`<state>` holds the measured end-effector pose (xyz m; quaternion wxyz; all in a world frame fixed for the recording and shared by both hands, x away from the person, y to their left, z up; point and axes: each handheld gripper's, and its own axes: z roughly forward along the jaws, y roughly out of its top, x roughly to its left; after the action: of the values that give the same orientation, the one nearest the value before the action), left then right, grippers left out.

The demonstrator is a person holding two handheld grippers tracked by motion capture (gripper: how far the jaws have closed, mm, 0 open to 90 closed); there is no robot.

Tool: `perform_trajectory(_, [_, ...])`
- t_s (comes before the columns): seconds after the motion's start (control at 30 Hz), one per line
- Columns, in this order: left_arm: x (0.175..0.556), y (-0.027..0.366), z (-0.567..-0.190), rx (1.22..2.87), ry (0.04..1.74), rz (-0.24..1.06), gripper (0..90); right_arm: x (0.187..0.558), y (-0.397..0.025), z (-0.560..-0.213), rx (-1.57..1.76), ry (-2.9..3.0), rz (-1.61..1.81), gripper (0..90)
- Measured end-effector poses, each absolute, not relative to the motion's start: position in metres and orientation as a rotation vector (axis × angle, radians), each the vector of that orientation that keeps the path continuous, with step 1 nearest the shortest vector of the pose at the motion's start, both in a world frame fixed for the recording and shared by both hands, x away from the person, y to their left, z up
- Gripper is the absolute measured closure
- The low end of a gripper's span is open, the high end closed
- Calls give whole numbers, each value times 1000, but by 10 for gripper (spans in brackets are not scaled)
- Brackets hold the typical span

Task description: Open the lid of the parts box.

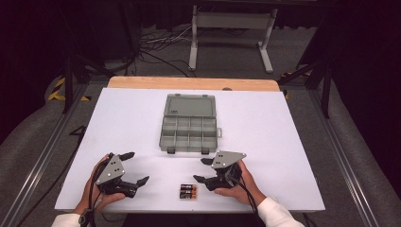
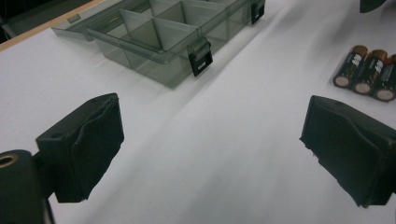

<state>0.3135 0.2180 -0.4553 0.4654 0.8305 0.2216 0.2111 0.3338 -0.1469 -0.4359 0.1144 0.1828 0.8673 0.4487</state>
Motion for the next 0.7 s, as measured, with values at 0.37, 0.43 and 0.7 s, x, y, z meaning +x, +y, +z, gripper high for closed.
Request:
perform_trajectory(0.37, [296, 228, -460, 2026, 567, 472, 51, 332, -134, -441, 501, 2636, 1244, 251])
perform_trajectory(0.43, [294, 231, -460, 2022, 563, 469, 51, 333, -132, -440, 489, 2647, 1271, 253])
perform_trajectory(0.7, [289, 236, -460, 2023, 572, 483, 50, 334, -124, -442, 451, 2686, 1261, 257])
